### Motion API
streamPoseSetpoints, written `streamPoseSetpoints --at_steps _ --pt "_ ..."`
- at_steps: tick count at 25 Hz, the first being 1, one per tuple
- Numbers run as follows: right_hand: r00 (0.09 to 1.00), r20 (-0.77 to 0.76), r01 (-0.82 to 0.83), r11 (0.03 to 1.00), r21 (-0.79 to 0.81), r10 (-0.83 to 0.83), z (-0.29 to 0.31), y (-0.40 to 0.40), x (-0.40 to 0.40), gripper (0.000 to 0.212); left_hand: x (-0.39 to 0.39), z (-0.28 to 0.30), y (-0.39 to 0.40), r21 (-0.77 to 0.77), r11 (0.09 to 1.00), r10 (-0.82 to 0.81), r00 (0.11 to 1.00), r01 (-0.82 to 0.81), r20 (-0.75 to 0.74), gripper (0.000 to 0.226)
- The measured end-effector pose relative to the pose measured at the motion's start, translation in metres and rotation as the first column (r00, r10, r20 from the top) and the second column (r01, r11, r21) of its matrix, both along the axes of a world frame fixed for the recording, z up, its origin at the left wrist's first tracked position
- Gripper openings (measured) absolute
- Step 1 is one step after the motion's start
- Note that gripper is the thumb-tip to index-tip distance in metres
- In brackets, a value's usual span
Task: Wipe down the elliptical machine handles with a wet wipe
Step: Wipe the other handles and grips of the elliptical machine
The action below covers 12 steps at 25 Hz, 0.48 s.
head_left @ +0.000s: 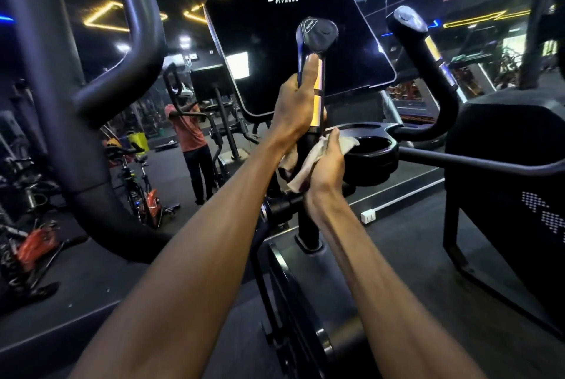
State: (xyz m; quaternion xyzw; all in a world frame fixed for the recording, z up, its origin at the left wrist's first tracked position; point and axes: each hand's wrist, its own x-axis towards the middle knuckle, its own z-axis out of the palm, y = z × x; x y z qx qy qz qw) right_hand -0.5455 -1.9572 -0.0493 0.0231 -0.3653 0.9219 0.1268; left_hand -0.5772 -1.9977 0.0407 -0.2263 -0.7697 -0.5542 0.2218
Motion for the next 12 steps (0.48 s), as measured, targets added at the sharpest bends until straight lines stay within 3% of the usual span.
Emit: streamPoseSetpoints --at_steps 6,8,10,12 --pt "0.989 -0.137 0.07 0.996 0.045 -0.064 -0.031 -0.02 -0.023 0.044 0.003 -0.004 0.002 0.066 0.996 -0.063 0.998 0.063 -0.007 0.058" --pt "0.994 -0.102 0.028 0.999 -0.032 -0.031 -0.031 -0.017 -0.02 0.046 0.002 -0.006 0.001 0.072 0.995 -0.068 0.998 0.069 -0.005 0.065" --pt "0.983 -0.175 -0.075 0.991 -0.115 0.054 -0.031 -0.014 -0.018 0.049 0.002 -0.008 0.0 0.069 0.995 -0.07 0.998 0.07 -0.004 0.065" --pt "0.981 -0.189 -0.054 0.996 -0.078 0.039 -0.034 -0.015 -0.025 0.049 0.003 -0.009 0.0 0.058 0.996 -0.062 0.998 0.062 -0.006 0.065"
